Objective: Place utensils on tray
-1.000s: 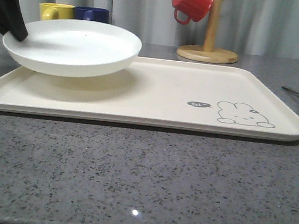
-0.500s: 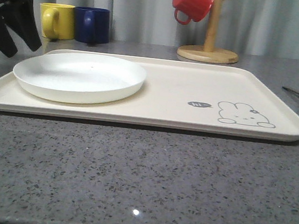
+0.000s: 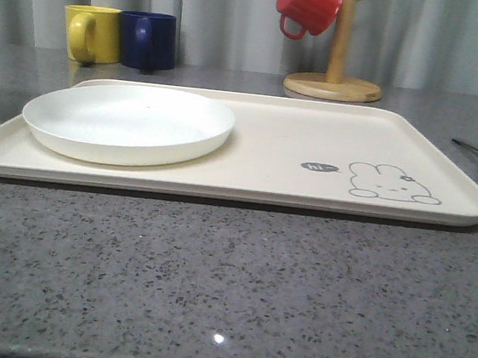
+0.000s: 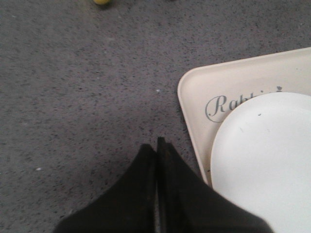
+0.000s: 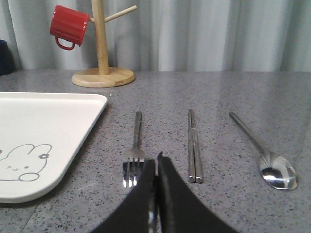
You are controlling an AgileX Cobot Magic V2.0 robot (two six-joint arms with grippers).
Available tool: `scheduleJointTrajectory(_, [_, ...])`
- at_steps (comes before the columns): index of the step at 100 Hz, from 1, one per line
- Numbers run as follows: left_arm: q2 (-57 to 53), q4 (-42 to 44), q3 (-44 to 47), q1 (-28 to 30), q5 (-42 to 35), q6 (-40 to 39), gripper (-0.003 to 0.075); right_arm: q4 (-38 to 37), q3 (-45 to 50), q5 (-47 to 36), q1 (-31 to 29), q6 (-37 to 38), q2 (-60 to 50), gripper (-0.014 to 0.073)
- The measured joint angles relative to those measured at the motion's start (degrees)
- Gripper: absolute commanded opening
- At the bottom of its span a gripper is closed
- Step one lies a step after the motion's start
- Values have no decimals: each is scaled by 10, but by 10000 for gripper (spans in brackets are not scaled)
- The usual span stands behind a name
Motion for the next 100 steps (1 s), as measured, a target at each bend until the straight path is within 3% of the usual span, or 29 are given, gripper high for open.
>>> scheduleJointTrajectory(32, [-195,28,186,0,-90,-1,-20,0,0,0,0,0,0,-69])
scheduleJointTrajectory(68, [-438,24,350,0,-95,-1,-19,0,0,-12,0,0,0,-69])
scheduleJointTrajectory(100, [-600,23,407,0,-44,-1,-19,-9,-122,137,0,0,72,-67])
